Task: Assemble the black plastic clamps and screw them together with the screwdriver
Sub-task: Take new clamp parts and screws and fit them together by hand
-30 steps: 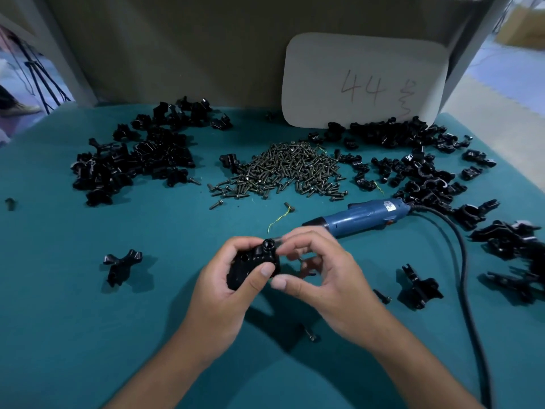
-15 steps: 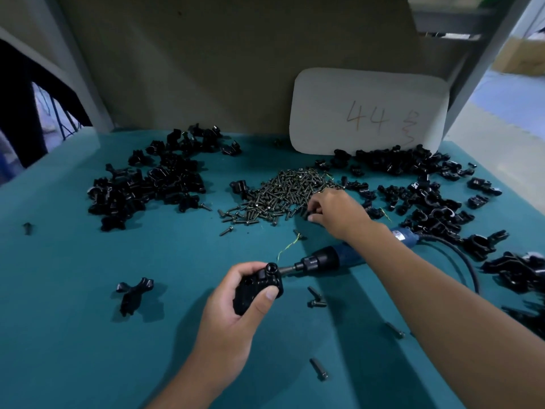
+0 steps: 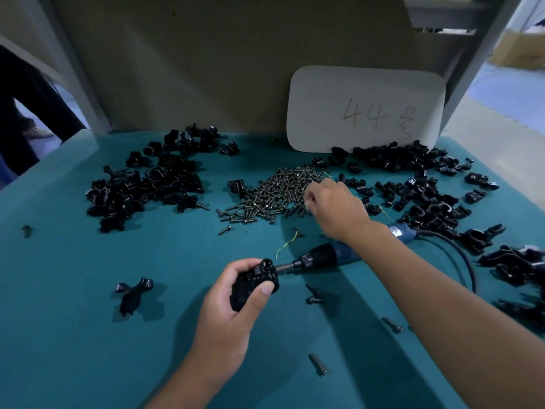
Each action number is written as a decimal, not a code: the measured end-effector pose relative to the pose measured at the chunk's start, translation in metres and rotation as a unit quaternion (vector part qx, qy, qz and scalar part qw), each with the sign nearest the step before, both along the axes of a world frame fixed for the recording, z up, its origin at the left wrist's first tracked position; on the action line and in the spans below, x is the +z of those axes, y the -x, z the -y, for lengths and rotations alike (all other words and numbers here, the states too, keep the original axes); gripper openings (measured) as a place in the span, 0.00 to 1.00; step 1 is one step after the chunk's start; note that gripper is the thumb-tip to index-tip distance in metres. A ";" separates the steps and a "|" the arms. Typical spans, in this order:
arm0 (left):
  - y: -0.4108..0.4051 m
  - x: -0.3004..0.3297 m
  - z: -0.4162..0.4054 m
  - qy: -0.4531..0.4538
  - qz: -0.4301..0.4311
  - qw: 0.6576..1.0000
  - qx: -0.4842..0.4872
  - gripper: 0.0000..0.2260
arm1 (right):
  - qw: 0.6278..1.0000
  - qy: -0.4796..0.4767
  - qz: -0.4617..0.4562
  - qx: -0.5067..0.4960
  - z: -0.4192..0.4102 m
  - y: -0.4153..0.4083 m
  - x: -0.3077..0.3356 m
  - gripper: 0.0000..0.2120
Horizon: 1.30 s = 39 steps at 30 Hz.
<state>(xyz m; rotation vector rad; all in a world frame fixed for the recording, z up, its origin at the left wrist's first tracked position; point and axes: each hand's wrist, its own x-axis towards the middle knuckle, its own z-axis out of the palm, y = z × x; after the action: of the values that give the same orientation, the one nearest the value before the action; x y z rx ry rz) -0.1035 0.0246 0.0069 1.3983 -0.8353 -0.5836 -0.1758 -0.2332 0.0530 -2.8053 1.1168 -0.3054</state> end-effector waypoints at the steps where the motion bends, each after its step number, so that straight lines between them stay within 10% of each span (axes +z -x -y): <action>1: 0.000 0.000 0.000 0.001 -0.002 1.000 0.002 0.13 | 0.998 -0.032 0.061 -0.003 -0.006 0.003 0.004 0.05; 12: 0.001 -0.001 0.000 0.002 0.018 1.000 -0.011 0.11 | 0.856 -0.328 0.391 0.085 -0.141 0.087 -0.006 0.06; 39: 0.004 -0.004 0.000 0.000 0.005 0.996 -0.086 0.11 | 0.833 -0.285 0.466 0.087 -0.157 0.082 -0.023 0.04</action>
<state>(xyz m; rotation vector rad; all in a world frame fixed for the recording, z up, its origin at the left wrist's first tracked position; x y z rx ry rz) -0.1076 0.0246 0.0028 1.3370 -0.9708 -0.7091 -0.2581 -0.0762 0.0298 -1.7957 0.5590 -0.9835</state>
